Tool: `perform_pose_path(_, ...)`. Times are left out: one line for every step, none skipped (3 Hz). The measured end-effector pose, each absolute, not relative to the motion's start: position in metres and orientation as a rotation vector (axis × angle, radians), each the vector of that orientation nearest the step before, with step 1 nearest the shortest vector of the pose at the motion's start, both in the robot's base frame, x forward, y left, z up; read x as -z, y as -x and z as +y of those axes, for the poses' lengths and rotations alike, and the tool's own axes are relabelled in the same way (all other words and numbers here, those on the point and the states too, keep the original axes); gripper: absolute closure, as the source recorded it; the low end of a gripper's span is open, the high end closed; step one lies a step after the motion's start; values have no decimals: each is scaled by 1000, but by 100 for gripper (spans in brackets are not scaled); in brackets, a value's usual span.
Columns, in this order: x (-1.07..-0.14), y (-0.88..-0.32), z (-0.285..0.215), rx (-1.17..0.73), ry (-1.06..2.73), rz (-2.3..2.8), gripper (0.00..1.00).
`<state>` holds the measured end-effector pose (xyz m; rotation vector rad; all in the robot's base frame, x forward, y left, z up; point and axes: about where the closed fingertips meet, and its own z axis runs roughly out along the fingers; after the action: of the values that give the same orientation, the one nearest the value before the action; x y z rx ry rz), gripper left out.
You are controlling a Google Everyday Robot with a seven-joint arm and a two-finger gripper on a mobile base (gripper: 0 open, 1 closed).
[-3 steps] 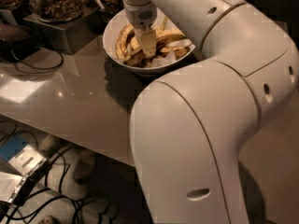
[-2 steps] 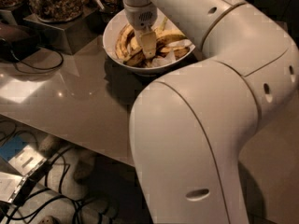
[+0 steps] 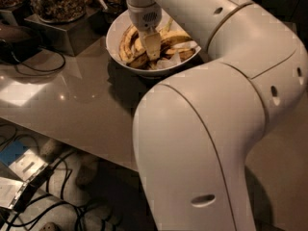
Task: Pick banana from white bowl
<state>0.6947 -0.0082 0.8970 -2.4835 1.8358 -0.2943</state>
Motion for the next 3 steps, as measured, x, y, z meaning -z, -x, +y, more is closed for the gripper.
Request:
perform_pose_path(-897, -695, -8, 294, 2483, 1836, 100)
perform_pose_path(-908, -695, -7, 289, 2462, 1778, 100)
perform_pose_path(-925, -687, -9, 266, 2443, 1705, 100)
